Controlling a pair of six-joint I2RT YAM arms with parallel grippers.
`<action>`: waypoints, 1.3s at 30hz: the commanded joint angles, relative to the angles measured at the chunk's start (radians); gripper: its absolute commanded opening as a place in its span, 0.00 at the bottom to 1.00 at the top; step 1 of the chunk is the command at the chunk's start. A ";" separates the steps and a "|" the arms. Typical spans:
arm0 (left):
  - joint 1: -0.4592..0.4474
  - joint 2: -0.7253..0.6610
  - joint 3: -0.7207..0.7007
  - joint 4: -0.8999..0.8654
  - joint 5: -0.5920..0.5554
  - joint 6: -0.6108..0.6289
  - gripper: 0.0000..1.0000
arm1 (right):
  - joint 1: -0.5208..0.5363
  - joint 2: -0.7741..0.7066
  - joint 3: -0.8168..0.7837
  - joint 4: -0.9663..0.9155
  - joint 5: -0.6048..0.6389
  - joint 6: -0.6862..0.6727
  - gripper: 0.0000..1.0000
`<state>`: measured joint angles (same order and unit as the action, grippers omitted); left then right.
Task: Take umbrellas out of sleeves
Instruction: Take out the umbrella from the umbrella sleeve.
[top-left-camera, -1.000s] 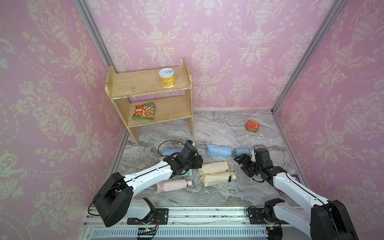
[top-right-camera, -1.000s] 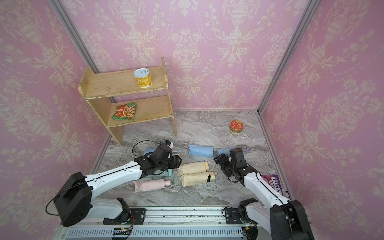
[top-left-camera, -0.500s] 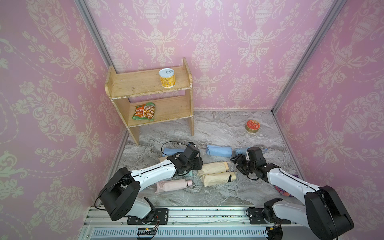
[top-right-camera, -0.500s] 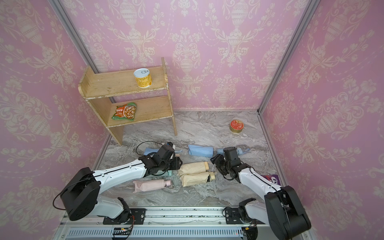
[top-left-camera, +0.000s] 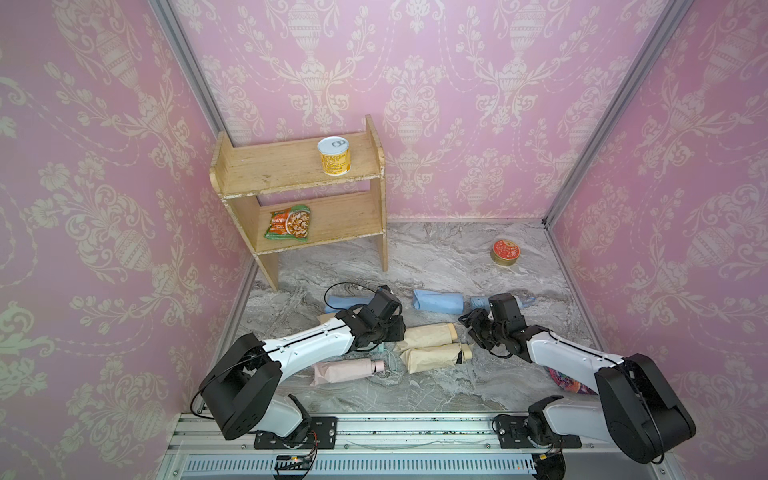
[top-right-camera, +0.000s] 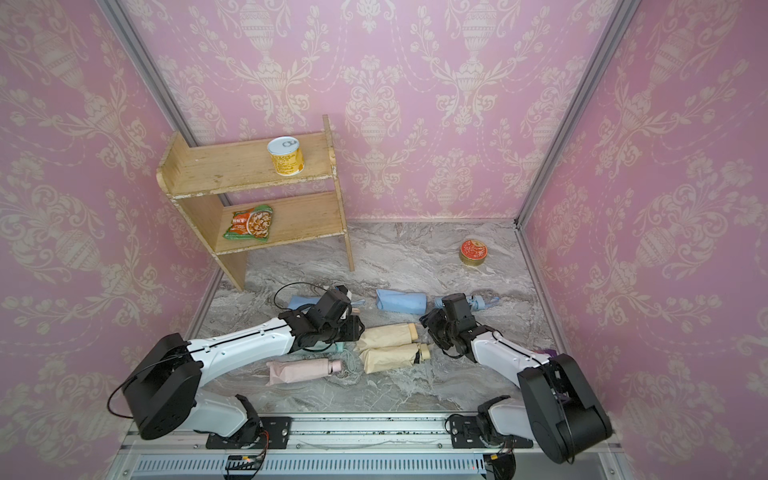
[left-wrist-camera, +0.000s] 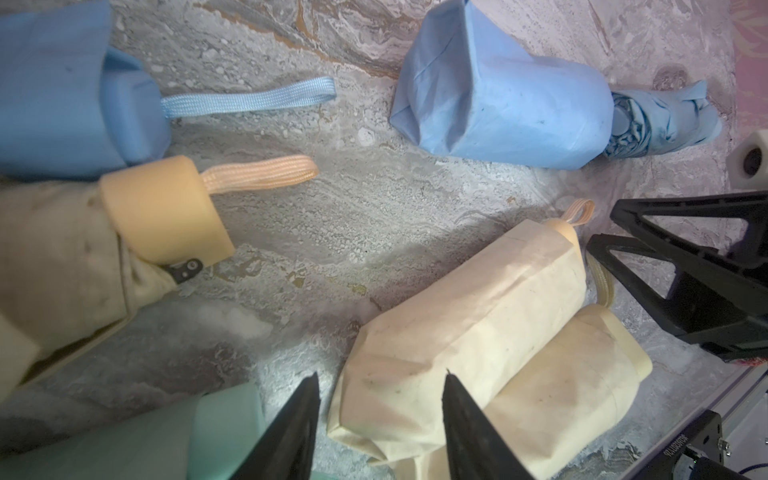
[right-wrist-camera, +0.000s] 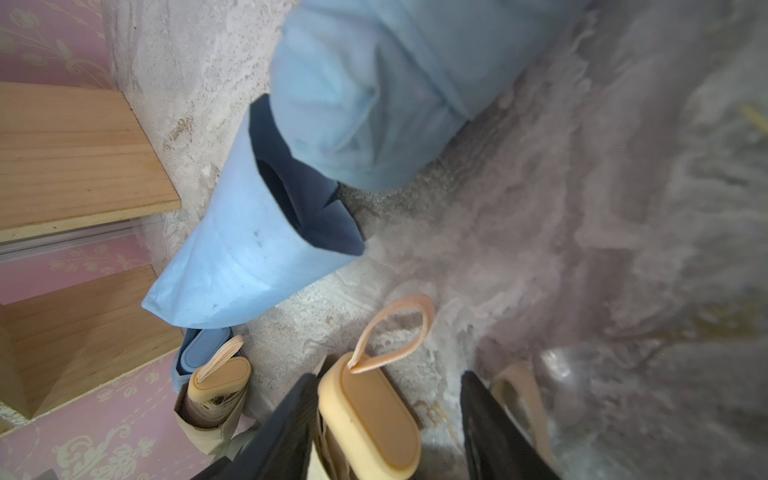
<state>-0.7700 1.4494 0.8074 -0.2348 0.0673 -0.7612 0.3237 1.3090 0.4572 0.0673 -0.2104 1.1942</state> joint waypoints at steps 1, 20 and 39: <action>-0.009 0.022 0.021 -0.032 0.021 -0.012 0.51 | 0.011 0.031 0.006 0.033 0.014 0.025 0.55; -0.013 0.039 0.027 -0.023 0.024 0.006 0.14 | 0.027 0.104 -0.012 0.115 0.049 0.097 0.29; -0.014 0.041 0.043 0.007 -0.003 0.061 0.00 | 0.028 0.074 -0.042 0.118 0.113 0.124 0.00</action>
<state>-0.7765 1.4925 0.8165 -0.2329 0.0883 -0.7395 0.3458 1.4002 0.4355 0.1867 -0.1368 1.3098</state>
